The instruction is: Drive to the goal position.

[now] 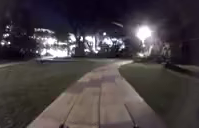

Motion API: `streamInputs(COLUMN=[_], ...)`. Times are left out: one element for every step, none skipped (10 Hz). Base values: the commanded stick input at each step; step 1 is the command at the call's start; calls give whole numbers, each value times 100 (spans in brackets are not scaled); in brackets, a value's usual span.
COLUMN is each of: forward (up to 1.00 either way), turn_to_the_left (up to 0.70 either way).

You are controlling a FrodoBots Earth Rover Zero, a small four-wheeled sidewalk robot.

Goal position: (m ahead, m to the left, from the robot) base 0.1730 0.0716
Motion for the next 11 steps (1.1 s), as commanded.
streamInputs(forward=[30,30,30,30,30,30,30,30,30,30,30], turn_to_the_left=[0,0,0,0,0,0,0,0,0,0,0])
